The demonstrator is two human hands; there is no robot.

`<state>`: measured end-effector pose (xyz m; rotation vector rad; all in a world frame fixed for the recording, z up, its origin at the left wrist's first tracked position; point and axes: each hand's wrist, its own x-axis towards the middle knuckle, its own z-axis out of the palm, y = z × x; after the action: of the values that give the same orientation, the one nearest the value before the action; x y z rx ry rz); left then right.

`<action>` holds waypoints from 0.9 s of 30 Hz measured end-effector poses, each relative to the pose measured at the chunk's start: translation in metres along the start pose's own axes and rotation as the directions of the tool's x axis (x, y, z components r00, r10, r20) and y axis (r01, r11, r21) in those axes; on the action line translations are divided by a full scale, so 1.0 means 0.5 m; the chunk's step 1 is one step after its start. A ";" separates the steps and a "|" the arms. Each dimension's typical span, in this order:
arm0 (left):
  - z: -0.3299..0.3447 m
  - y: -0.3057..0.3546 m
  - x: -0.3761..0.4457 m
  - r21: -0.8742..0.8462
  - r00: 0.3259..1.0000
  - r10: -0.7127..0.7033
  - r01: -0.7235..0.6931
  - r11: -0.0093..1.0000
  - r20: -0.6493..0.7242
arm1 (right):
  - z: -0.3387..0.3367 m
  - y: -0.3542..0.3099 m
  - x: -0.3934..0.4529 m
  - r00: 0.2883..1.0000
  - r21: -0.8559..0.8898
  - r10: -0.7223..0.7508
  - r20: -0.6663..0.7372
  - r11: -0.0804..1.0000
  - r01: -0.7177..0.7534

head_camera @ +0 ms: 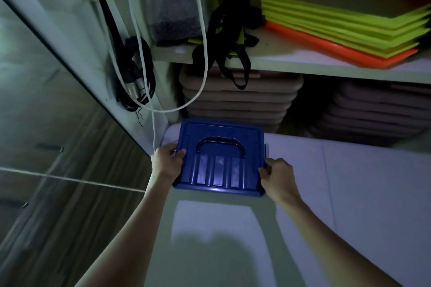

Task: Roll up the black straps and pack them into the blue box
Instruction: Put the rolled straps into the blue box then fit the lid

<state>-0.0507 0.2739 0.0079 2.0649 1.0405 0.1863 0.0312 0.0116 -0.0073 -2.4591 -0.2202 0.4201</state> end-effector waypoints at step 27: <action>0.043 -0.023 0.003 0.439 0.974 0.197 -0.129 0.889 -0.112 | 0.047 0.012 0.000 0.958 -0.350 -0.268 -0.103 0.911 0.217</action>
<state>-0.0473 0.2660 -0.0152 2.5781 1.0702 0.2202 0.0235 0.0201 -0.0286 -2.7337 -0.5701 0.0921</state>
